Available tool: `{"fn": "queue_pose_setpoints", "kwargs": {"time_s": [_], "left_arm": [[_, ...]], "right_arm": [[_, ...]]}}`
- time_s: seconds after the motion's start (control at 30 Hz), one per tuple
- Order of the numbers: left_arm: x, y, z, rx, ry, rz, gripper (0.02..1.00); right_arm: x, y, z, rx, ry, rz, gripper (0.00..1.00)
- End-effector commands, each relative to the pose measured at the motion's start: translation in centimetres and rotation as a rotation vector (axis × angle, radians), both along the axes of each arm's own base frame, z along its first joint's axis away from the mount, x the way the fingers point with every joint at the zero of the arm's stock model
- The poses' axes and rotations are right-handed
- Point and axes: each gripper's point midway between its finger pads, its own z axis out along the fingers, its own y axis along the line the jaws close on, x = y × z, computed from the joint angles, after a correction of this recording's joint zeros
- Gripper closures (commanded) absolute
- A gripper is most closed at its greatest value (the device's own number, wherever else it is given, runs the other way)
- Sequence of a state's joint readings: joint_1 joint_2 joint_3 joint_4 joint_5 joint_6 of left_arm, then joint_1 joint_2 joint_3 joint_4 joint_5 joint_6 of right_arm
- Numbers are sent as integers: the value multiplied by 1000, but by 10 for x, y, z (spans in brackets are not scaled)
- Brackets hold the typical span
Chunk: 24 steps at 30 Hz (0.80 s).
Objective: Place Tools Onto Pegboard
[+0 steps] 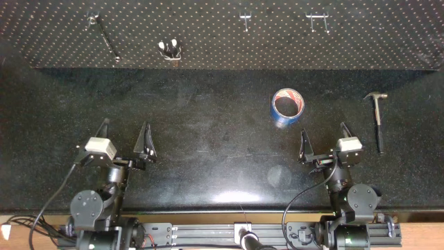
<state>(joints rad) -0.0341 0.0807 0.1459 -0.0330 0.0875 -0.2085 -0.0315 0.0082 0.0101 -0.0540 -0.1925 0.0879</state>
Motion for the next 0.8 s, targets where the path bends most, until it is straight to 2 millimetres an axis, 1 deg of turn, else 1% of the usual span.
{"fn": "queue_pose_setpoints", "kwargs": {"time_s": [0.03, 0.27, 0.37, 0.47, 0.5, 0.57, 0.6, 0.67, 0.73, 0.77, 0.8], "left_arm": [[3, 6, -59, 27, 94, 12, 23], [3, 4, -59, 27, 93, 7, 23], [2, -9, -59, 30, 92, -47, 23], [-2, -29, -60, 33, 92, -130, 23], [-2, -32, -60, 34, 92, -145, 23], [-3, -33, -60, 34, 92, -148, 23], [-3, -33, -60, 34, 92, -148, 23], [-3, -33, -60, 34, 92, -148, 23], [-3, -33, -60, 34, 92, -148, 23], [-3, -33, -60, 34, 92, -148, 20], [-3, -33, -60, 34, 92, -148, 23]], "right_arm": [[0, 1, -2, -7, -1, 3, 9], [0, 1, -2, -7, -1, 3, 9], [0, 1, -2, -7, -1, 3, 9], [0, 1, -2, -7, -1, 3, 9], [0, 1, -2, -7, -1, 3, 9], [0, -1, -1, -7, -4, -4, 9], [0, -1, 6, -8, -33, -4, 9], [0, 0, 7, -8, -38, 0, 9], [0, 0, 3, -7, -22, 0, 9], [0, 0, -3, -6, 3, 0, 9], [0, 0, -3, 23, 11, -2, 9]]}}
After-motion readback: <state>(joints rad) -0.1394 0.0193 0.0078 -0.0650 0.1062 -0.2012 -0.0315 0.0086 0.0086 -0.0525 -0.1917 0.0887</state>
